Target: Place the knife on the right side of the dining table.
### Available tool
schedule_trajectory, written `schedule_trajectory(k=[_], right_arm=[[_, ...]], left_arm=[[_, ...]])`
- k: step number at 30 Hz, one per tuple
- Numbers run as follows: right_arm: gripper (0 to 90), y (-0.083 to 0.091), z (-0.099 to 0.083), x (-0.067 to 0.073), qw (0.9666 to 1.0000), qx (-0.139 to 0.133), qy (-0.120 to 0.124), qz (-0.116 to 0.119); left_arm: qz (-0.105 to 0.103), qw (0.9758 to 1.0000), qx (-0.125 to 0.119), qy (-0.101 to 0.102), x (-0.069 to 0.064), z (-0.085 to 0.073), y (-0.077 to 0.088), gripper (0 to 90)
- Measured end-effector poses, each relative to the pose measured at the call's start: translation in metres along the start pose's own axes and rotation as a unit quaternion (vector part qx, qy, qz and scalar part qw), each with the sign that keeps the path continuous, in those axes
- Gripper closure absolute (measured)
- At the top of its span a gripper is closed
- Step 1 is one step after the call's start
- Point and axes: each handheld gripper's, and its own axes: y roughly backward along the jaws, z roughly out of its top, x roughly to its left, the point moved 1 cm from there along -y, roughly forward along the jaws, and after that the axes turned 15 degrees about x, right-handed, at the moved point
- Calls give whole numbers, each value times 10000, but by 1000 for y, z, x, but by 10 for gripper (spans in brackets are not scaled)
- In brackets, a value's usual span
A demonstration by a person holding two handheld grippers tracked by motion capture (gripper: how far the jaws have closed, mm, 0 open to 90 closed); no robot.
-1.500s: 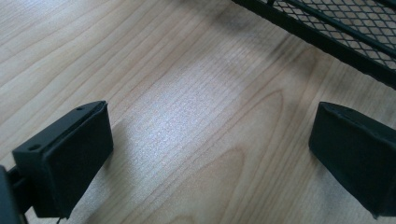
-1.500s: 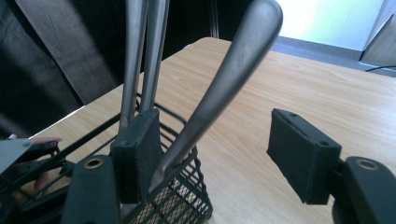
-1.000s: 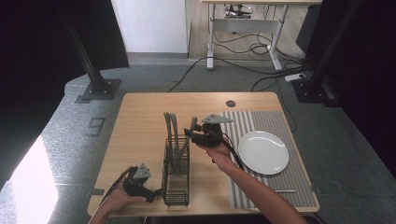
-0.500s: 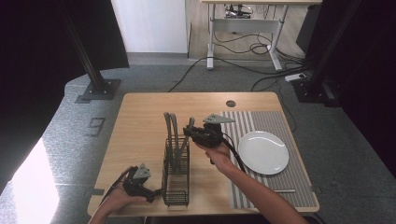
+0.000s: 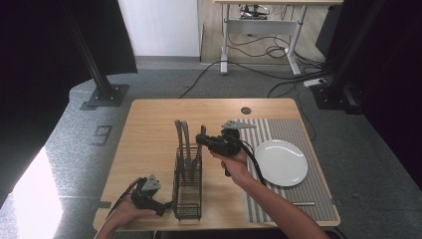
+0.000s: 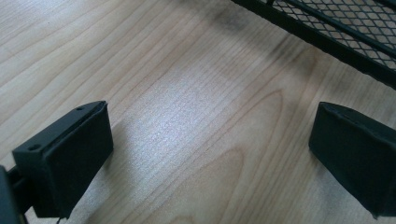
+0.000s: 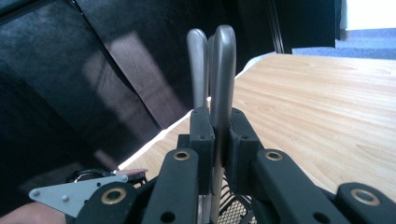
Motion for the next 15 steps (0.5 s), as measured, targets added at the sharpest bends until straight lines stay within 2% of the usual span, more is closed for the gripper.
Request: schedule_trajectory(k=[6, 15], right_arm=[[828, 19, 7, 6, 9993, -360, 124, 23], [828, 70, 23, 17, 9947, -976, 244, 204]], left_arm=[[-1, 10000, 1, 0, 0, 0, 0, 0], [3, 10000, -11, 13, 0, 0, 0, 0]])
